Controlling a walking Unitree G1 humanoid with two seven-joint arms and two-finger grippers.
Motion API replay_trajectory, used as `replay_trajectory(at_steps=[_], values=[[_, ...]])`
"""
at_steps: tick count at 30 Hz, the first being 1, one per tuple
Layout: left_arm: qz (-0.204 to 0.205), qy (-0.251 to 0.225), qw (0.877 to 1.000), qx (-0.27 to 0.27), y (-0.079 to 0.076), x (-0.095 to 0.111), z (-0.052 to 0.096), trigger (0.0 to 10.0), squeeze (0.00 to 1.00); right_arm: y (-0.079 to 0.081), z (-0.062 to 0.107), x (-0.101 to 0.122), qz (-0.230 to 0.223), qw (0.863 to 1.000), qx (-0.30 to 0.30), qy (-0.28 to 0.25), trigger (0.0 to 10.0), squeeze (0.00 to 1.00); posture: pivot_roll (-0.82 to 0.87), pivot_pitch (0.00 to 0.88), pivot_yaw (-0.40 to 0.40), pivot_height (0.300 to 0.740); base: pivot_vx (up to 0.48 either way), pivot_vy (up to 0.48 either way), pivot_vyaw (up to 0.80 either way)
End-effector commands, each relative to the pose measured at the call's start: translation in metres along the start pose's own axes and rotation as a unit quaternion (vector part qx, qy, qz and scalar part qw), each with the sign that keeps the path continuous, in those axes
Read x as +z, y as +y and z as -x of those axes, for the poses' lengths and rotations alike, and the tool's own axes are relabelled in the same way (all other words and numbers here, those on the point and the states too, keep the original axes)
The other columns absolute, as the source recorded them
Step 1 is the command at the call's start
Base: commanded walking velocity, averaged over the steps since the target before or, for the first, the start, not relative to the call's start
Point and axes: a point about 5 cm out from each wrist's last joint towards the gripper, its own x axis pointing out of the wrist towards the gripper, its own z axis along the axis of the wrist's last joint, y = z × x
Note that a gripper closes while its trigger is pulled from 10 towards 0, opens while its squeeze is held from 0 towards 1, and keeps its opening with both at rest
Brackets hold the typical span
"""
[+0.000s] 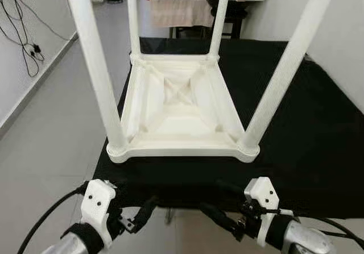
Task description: Building children table
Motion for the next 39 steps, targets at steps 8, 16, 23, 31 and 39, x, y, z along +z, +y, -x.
replay_trajectory(at_steps=[8, 16, 23, 31, 39], values=[[0.0, 0.012, 1.0, 0.02, 0.009, -0.001, 0.003, 10.0, 0.0, 0.001, 0.0, 0.006, 0.002, 1.0, 0.011, -0.014, 10.0, 0.0, 0.01, 0.077, -0.015, 0.74, 0.162, 0.0, 0.46], [-0.01, 0.019, 0.999, 0.03, 0.009, 0.0, 0.006, 10.0, 0.0, 0.003, 0.005, 0.007, -0.013, 0.999, 0.046, -0.014, 10.0, 0.0, 0.01, 0.082, -0.017, 0.74, 0.0, 0.0, 0.0], [-0.023, 0.004, 0.997, 0.077, 0.014, 0.005, 0.006, 10.0, 0.0, 0.004, 0.006, 0.006, -0.017, 0.998, 0.059, -0.012, 10.0, 0.0, 0.01, 0.082, -0.019, 0.74, 0.0, 0.0, 0.0], [-0.031, -0.019, 0.992, 0.123, 0.035, 0.009, -0.001, 10.0, 0.0, -0.002, -0.001, 0.008, -0.009, 0.999, 0.04, -0.016, 10.0, 0.0, 0.01, 0.078, -0.028, 0.74, 0.0, 0.0, 0.0], [-0.044, -0.054, 0.992, 0.11, 0.045, 0.025, -0.03, 10.0, 0.0, -0.003, -0.003, 0.011, -0.007, 0.999, 0.036, -0.025, 10.0, 0.0, -0.01, 0.074, -0.021, 0.74, 0.0, 0.0, 0.0]])
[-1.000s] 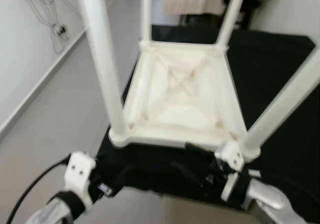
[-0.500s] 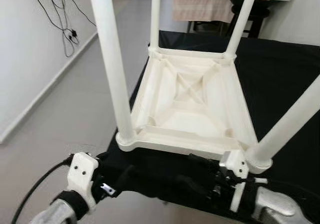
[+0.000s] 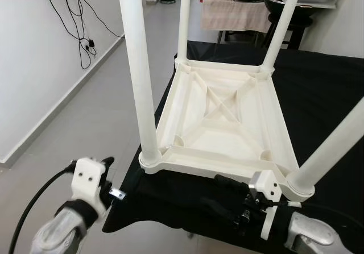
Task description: Building children table
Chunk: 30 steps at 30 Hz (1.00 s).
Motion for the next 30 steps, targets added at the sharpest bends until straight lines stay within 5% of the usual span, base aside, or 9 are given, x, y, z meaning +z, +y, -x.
replay_trajectory(at_steps=[1, 21, 27, 30], values=[[-0.002, 0.003, 1.0, 0.0, 0.0, -0.003, -0.005, 10.0, 0.0, 0.001, 0.0, 0.0, -0.004, 1.0, -0.004, -0.004, 10.0, 0.0, -0.01, 0.074, -0.021, 0.74, 0.0, 0.0, 0.0], [-0.044, 0.009, 0.999, -0.021, 0.003, -0.012, -0.052, 10.0, 0.0, 0.002, 0.004, 0.008, -0.005, 1.0, -0.011, -0.018, 10.0, 0.0, -0.04, 0.084, -0.011, 0.74, 0.0, 0.0, 0.0], [-0.045, 0.011, 0.999, -0.026, 0.002, -0.016, -0.061, 10.0, 0.0, 0.0, 0.024, 0.016, -0.003, 1.0, 0.002, -0.017, 10.0, 0.0, -0.06, 0.084, -0.001, 0.74, 0.0, 0.0, 0.0], [-0.047, 0.014, 0.998, -0.032, 0.0, -0.019, -0.063, 10.0, 0.0, -0.005, 0.047, 0.022, 0.001, 1.0, 0.006, -0.004, 10.0, 0.0, -0.08, 0.085, 0.008, 0.74, 0.0, 0.0, 0.0]])
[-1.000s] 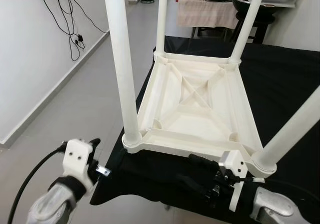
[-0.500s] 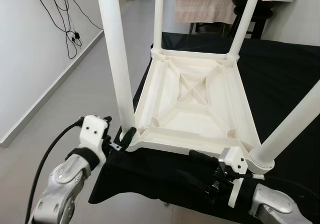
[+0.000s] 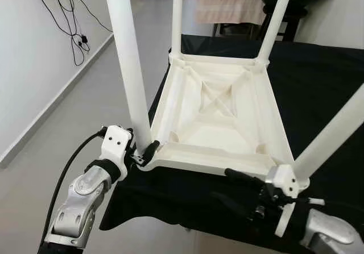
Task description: Building children table
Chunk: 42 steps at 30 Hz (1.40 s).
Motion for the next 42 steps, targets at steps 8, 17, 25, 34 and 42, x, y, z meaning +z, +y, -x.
replay_trajectory(at_steps=[8, 17, 25, 34, 42], values=[[-0.005, 0.01, 1.0, -0.014, -0.004, -0.009, -0.002, 10.0, 0.0, -0.029, 0.08, 0.037, 0.031, 0.998, -0.061, -0.001, 10.0, 0.0, -0.1, 0.081, 0.023, 0.74, 0.0, 0.0, 0.0], [-0.008, 0.007, 1.0, -0.017, -0.003, -0.011, -0.005, 10.0, 0.0, -0.047, 0.109, 0.067, 0.07, 0.989, -0.123, -0.033, 10.0, 0.0, -0.1, 0.069, 0.02, 0.74, 0.0, 0.0, 0.0], [-0.013, 0.005, 1.0, -0.017, -0.005, -0.012, -0.007, 10.0, 0.0, -0.063, 0.131, 0.098, 0.122, 0.965, -0.204, -0.109, 10.0, 0.0, -0.1, 0.07, 0.017, 0.74, 0.0, 0.0, 0.0], [-0.014, 0.003, 1.0, -0.015, -0.003, -0.013, -0.007, 10.0, 0.0, -0.059, 0.143, 0.119, 0.12, 0.961, -0.183, -0.17, 10.0, 0.0, -0.09, 0.068, 0.012, 0.74, 0.0, 0.0, 0.0], [-0.014, 0.0, 1.0, -0.012, -0.003, -0.014, -0.007, 10.0, 0.0, -0.07, 0.181, 0.149, 0.125, 0.899, -0.238, -0.346, 10.0, 0.0, -0.09, 0.067, 0.005, 0.74, 0.0, 0.0, 0.0]])
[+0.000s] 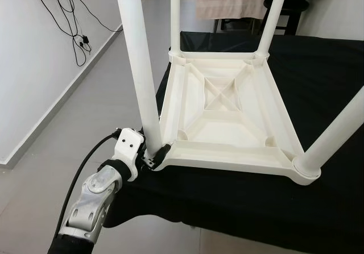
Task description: Building children table
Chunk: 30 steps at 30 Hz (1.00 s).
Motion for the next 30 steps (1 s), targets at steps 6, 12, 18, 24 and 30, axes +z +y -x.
replay_trajectory(at_steps=[6, 12, 18, 24, 30], values=[[-0.006, 0.004, 1.0, 0.023, 0.009, -0.003, 0.003, 10.0, 0.0, -0.012, 0.0, -0.001, 0.014, 0.999, -0.048, -0.006, 10.0, 0.0, -0.09, 0.067, 0.007, 0.74, 0.0, 0.0, 0.0], [-0.006, 0.002, 1.0, 0.023, 0.009, -0.002, 0.002, 10.0, 0.0, 0.009, -0.016, -0.032, 0.008, 0.997, 0.017, 0.071, 10.0, 0.0, -0.09, 0.066, 0.006, 0.74, 0.0, 0.0, 0.0], [-0.004, 0.001, 1.0, 0.025, 0.008, -0.002, 0.002, 10.0, 0.0, 0.023, -0.032, -0.039, -0.007, 0.996, 0.06, 0.069, 10.0, 0.0, -0.09, 0.067, 0.005, 0.74, 0.0, 0.0, 0.0], [-0.001, 0.001, 1.0, 0.029, 0.008, -0.003, 0.001, 10.0, 0.0, 0.03, -0.055, -0.043, -0.011, 0.996, 0.069, 0.053, 10.0, 0.0, -0.09, 0.067, -0.007, 0.74, 0.0, 0.0, 0.0], [0.003, 0.009, 0.999, 0.031, 0.009, -0.006, 0.001, 10.0, 0.0, 0.031, -0.068, -0.043, 0.001, 0.997, 0.063, 0.05, 10.0, 0.0, -0.09, 0.066, -0.009, 0.74, 0.0, 0.0, 0.0]])
